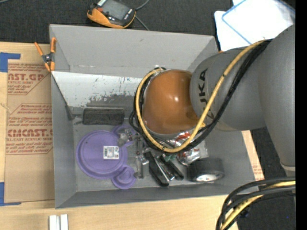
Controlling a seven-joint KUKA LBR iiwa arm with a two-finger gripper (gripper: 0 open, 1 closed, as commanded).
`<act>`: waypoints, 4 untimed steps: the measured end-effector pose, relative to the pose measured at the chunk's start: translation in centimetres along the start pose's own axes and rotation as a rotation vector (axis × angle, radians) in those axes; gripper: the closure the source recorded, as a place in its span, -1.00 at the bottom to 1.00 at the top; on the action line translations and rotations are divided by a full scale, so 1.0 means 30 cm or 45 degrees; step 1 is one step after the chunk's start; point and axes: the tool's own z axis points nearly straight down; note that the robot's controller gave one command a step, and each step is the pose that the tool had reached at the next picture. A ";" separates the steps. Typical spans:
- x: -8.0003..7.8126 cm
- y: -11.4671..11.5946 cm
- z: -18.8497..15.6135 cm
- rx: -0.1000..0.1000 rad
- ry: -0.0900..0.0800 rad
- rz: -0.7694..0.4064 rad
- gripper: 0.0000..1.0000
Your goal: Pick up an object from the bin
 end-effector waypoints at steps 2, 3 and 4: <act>0.086 -0.226 0.100 0.000 -0.001 -0.846 -1.00; 0.097 -0.490 -0.029 -0.008 -0.001 -1.493 1.00; 0.097 -0.489 -0.028 -0.008 -0.001 -1.494 1.00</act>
Offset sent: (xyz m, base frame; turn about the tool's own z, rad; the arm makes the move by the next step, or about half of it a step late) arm -0.0009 -0.0713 -0.0313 -0.6691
